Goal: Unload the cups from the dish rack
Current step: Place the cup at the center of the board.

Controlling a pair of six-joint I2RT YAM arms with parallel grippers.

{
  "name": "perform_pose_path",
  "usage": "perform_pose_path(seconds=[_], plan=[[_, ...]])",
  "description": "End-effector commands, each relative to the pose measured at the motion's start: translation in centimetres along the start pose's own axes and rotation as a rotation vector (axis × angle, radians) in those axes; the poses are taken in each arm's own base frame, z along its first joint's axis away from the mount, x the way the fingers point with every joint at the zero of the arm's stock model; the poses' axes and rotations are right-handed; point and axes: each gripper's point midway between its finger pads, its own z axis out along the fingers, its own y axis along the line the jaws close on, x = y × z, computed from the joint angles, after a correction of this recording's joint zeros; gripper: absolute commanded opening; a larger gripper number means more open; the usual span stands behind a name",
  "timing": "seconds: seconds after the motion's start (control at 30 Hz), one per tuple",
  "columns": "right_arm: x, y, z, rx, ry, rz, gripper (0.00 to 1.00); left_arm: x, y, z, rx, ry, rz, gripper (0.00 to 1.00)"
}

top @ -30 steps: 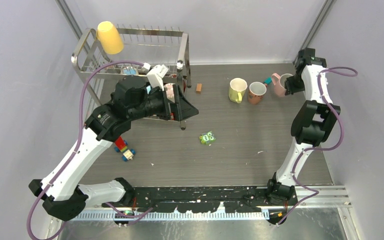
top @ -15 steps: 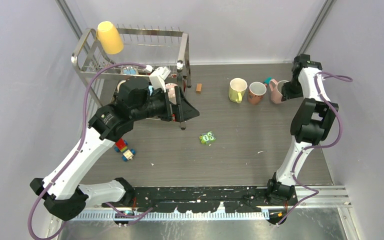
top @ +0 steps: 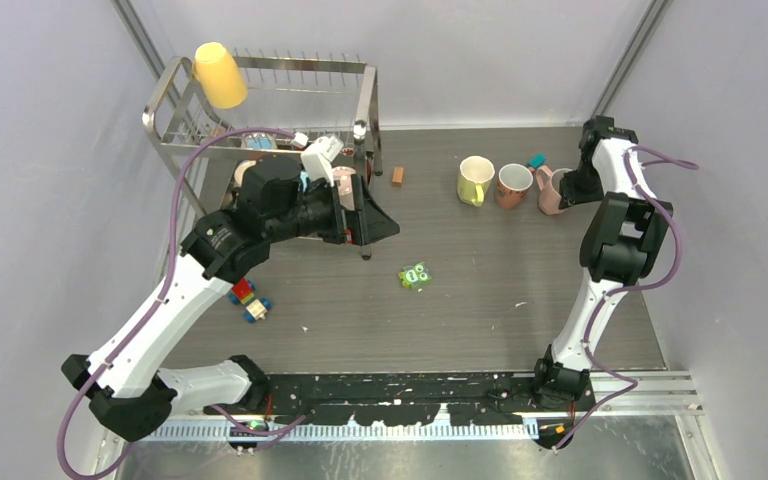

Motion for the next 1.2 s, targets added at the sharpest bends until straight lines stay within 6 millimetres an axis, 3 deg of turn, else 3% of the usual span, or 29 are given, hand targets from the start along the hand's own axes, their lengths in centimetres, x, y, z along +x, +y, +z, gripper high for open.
perform_pose_path(seconds=[0.0,0.1,0.33,0.57,0.93,1.03,1.17], plan=[[-0.7,1.8,-1.5,-0.073,-0.040,0.044,0.24,-0.7,-0.9,0.0,0.039,-0.028,0.008,1.00],[-0.7,2.0,-1.9,-0.086,-0.047,0.046,0.40,-0.7,-0.9,0.1,0.040,-0.026,0.008,1.00],[-0.7,2.7,-3.0,-0.119,-0.049,0.049,0.45,-0.6,-0.8,0.2,0.041,-0.023,0.009,1.00],[-1.7,3.0,-6.0,-0.183,-0.086,0.053,0.58,-0.6,-1.0,0.3,0.048,-0.019,0.013,1.00],[-2.9,2.1,-13.2,-0.329,-0.193,-0.012,0.91,-1.5,-1.5,-0.2,0.047,-0.035,0.040,1.00],[-2.3,2.1,-15.7,-0.404,-0.216,-0.055,0.99,-1.9,-1.7,-0.5,0.044,-0.048,0.046,1.00],[-0.5,2.2,-19.4,-0.523,-0.239,-0.137,1.00,-2.3,-1.8,-0.8,0.037,-0.064,0.057,1.00]])
